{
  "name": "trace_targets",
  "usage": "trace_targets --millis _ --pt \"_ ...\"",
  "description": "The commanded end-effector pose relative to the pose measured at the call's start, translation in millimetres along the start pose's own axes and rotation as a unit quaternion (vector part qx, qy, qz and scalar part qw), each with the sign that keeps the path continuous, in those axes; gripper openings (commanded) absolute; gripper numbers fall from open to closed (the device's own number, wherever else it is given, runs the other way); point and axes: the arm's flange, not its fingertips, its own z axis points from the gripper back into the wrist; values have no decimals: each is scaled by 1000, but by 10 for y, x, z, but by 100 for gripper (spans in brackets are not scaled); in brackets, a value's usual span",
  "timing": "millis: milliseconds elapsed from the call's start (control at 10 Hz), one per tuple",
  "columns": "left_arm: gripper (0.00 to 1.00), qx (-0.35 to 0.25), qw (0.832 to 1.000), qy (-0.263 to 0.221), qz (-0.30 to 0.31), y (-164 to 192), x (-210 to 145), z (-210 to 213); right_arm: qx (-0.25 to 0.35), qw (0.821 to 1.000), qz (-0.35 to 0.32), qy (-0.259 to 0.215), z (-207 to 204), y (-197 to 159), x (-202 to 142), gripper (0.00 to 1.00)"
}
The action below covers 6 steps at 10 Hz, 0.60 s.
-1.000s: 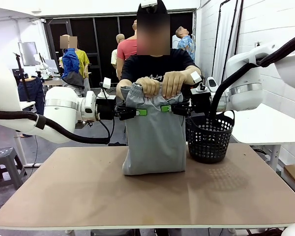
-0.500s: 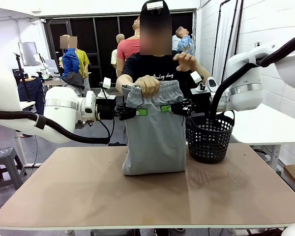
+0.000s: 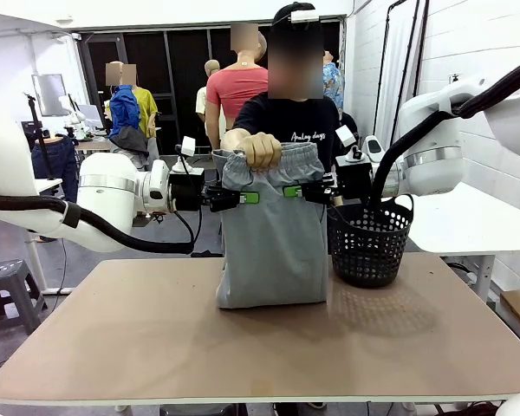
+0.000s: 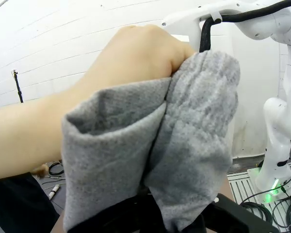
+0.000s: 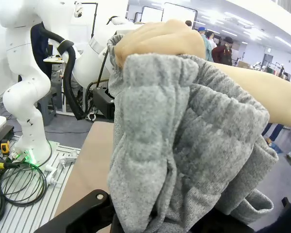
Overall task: Fold the training pants.
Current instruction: Release the ends of the Training pants and then grab the overlapped ends.
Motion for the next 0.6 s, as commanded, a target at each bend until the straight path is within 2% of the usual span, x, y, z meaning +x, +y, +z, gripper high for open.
trace_targets --millis 0,500 --pt "0 7 1000 -8 -2 -17 40 -3 0 1000 0 -14 15 45 15 0" --pt "0 7 1000 -8 -2 -17 40 -3 0 1000 0 -14 15 45 15 0"
